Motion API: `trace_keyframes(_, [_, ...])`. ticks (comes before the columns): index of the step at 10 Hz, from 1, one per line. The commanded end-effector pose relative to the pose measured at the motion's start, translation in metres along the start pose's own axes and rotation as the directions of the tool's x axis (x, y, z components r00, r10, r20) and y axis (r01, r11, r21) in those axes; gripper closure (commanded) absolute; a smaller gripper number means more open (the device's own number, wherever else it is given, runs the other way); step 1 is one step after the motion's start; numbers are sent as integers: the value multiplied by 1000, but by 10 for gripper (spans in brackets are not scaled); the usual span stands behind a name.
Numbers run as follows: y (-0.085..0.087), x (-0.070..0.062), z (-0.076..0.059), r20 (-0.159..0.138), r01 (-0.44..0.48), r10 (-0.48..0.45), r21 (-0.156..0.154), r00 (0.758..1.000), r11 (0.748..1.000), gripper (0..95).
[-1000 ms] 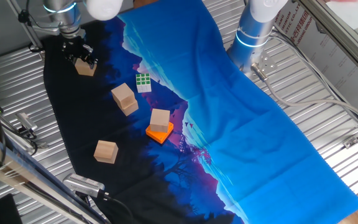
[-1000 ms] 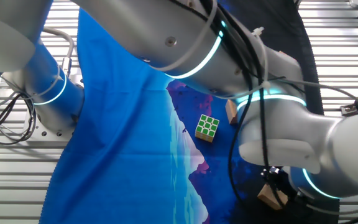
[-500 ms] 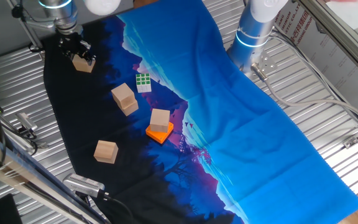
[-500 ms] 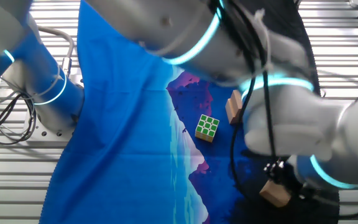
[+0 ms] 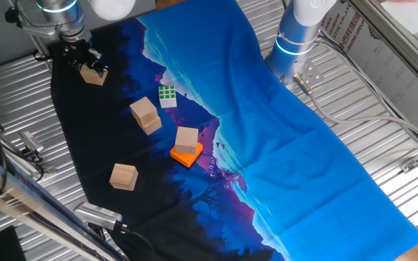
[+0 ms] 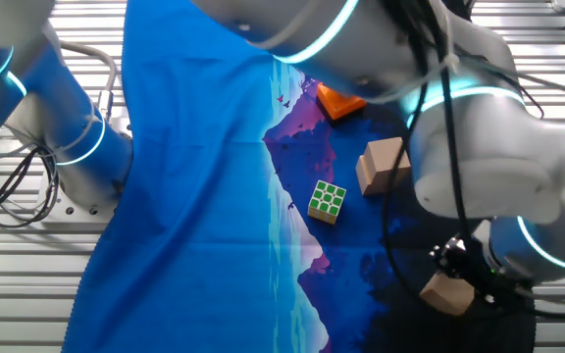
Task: Stack the blocks in a vertical line of five
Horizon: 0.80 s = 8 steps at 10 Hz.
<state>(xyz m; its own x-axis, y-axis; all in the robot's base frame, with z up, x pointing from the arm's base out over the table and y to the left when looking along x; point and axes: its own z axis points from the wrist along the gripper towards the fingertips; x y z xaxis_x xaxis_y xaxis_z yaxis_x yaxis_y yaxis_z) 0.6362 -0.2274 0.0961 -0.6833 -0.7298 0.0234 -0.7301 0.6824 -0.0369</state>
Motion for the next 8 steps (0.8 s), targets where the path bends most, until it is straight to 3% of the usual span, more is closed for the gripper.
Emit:
trace_keyframes(1, [19,-23,-26,-32,-117,117,-9,993,993,950])
trace_keyframes(2, [34,-33,-47,-46,-187,186,-22,981,982,950])
trace_keyframes(4, [59,-40,-83,-40,-288,286,-52,957,956,950])
trace_keyframes(6, [78,-45,-106,-42,-361,359,-72,932,930,950])
trace_keyframes(7, [93,-52,-118,-51,-427,424,-94,904,899,950])
trace_keyframes(8, [103,-57,-125,-55,-453,450,-100,892,886,950])
